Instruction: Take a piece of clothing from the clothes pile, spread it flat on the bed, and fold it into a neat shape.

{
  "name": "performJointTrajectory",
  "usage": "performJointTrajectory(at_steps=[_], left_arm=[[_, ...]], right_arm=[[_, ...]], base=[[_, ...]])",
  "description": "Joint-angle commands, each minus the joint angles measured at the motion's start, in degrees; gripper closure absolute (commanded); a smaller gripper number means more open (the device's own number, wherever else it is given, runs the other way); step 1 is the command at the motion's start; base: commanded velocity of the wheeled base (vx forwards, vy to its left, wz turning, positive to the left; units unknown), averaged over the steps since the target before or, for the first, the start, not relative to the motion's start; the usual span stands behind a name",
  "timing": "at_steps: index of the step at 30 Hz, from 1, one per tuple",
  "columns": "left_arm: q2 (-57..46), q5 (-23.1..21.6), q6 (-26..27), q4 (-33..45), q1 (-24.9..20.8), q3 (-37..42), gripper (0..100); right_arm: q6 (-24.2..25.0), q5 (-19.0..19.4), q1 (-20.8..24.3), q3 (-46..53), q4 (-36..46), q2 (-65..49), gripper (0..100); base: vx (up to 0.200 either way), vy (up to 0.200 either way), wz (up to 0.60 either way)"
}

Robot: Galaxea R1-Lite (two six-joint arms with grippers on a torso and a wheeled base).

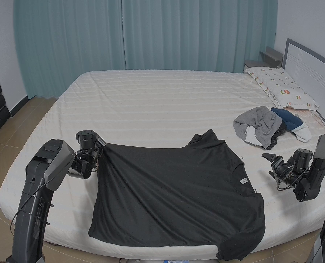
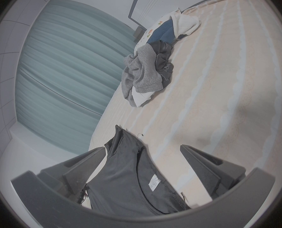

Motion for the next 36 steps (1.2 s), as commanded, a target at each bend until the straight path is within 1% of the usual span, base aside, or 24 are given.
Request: performJointTrajectory(at_steps=[1, 12, 13, 17, 19, 20, 21, 23, 25, 26, 31, 33, 34, 35, 36], left_arm=[[0.52, 0.12, -0.03, 0.04, 0.29, -0.31, 100], [-0.10, -0.05, -0.56, 0.13, 0.12, 0.49, 100], [-0.10, -0.05, -0.65, 0.13, 0.03, 0.57, 0], [-0.80, -0.05, -0.73, 0.04, 0.03, 1.54, 0], [-3.70, -0.05, -2.32, -0.58, 0.03, 4.79, 0], [-3.70, -0.05, -2.32, -0.58, 0.03, 4.79, 0], [-6.69, -0.49, -3.81, -1.90, 0.03, 8.92, 0], [-11.61, -2.86, -4.86, -4.80, 0.21, 15.34, 0], [-14.42, -5.33, -4.95, -6.38, 0.12, 19.21, 0], [-15.74, -5.85, -4.95, -6.91, 0.03, 21.14, 0], [-20.13, -5.94, -5.13, -7.08, -0.76, 27.03, 0], [-22.86, -5.94, -5.74, -7.34, -1.11, 32.04, 0], [-25.67, -6.47, -6.53, -7.61, -1.11, 36.35, 0], [-25.94, -6.56, -6.62, -7.61, -1.20, 36.78, 0], [-28.22, -7.35, -8.20, -8.49, -1.64, 41.88, 0]], right_arm=[[-0.02, 0.04, -0.04, -0.03, -0.01, 0.27, 0], [-0.02, 0.04, 0.04, 0.15, -0.01, 0.36, 0], [-0.02, 0.04, 0.04, 0.24, -0.01, 0.36, 0], [-0.11, -0.05, 0.13, 0.68, -0.10, 0.27, 0], [-0.11, -0.14, 0.66, 1.03, -0.01, -0.26, 0], [-0.11, -0.14, 0.66, 1.03, -0.01, -0.26, 0], [-0.37, -0.32, 0.84, 1.12, -0.01, -0.52, 0], [-1.07, -0.32, 1.19, 1.03, 0.43, -1.23, 0], [-2.04, -0.32, 1.80, 1.29, 0.51, -1.75, 0], [-2.48, -0.40, 2.15, 1.56, 0.60, -2.28, 0], [-4.24, -0.49, 3.91, 6.92, 1.04, -4.92, 0], [-5.12, -0.49, 4.17, 9.73, 0.43, -5.71, 0], [-5.56, -0.32, 4.09, 11.84, 0.43, -6.50, 0], [-5.56, -0.32, 4.09, 12.01, 0.43, -6.50, 0], [-5.56, 0.12, 4.09, 14.12, 0.16, -7.11, 0]], base=[[0.000, 0.000, 0.00], [0.000, 0.000, 0.00], [0.000, 0.000, 0.00], [0.000, 0.000, 0.00], [0.000, 0.000, 0.00], [0.000, 0.000, 0.00], [0.000, 0.000, 0.00], [0.000, 0.000, 0.00], [0.000, 0.000, 0.00], [0.000, 0.000, 0.00], [0.000, 0.000, 0.00], [0.000, 0.000, 0.00], [0.000, 0.000, 0.00], [0.000, 0.000, 0.00], [-0.200, 0.000, 0.00]])
